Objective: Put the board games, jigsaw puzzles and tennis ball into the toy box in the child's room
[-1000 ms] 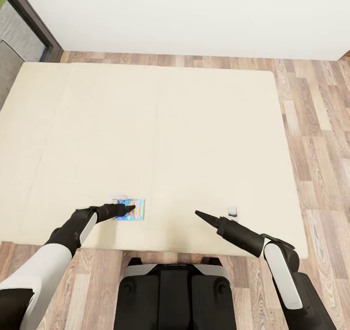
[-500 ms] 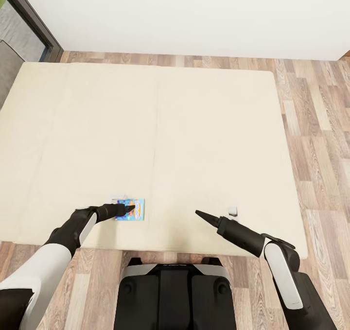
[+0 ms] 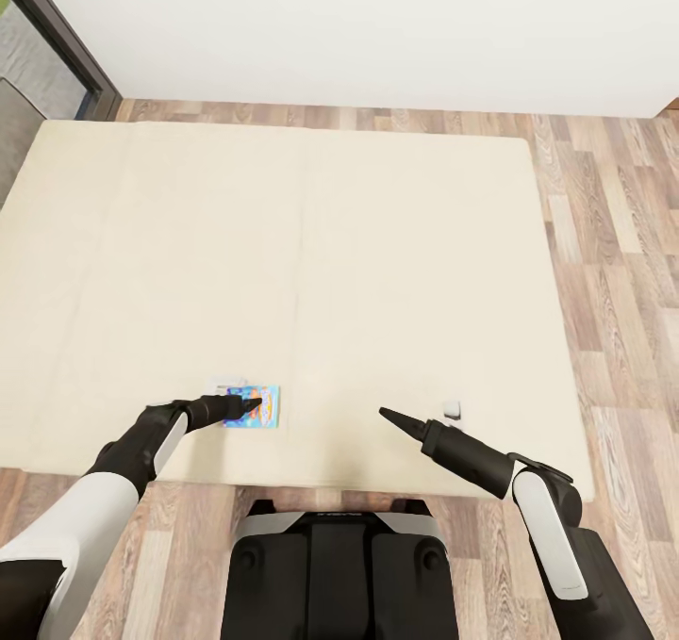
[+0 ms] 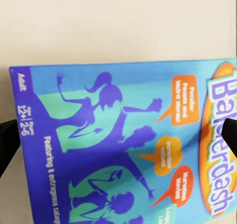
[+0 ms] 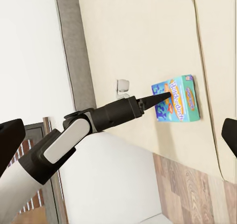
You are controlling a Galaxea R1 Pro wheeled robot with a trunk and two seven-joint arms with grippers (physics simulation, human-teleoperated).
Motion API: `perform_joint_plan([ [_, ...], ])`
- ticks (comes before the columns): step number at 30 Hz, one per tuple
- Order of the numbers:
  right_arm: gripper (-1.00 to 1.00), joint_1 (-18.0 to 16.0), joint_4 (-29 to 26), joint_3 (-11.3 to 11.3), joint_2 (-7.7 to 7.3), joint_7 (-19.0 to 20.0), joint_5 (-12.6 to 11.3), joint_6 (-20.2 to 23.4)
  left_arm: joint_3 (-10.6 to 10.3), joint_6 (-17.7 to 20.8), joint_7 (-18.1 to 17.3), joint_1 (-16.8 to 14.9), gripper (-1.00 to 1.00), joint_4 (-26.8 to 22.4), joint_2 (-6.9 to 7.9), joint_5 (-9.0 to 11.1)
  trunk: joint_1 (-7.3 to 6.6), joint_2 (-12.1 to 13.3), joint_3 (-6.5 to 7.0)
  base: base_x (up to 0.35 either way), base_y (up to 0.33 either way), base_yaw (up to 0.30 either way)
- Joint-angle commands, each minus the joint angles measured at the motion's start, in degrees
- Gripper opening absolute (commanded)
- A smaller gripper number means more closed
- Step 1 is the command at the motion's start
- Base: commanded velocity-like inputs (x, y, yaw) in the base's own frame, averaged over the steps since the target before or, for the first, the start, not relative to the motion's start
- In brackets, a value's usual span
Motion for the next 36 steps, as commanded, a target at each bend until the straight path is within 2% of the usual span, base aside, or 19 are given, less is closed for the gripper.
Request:
perform_joint_plan([
  [1,1.0,-0.03,0.0,-0.06,0.0,0.15,-0.03,0.32,-0.25,0.53,0.08,0.0,1.0,-0.08,0.06,0.69,0.04,-0.09,-0.06,0.0,-0.191,0.0],
  [30,1.0,-0.03,0.03,0.01,0.0,0.24,-0.03,0.32,-0.25,0.61,0.08,0.0,1.0,-0.08,-0.03,0.69,0.04,-0.09,-0.06,-0.001,-0.286,0.0],
  [36,1.0,-0.03,0.0,-0.04,0.0,0.24,-0.03,0.32,-0.24,0.61,0.0,0.0,1.0,-0.08,0.12,0.69,0.04,-0.09,-0.06,-0.013,-0.098,0.0],
])
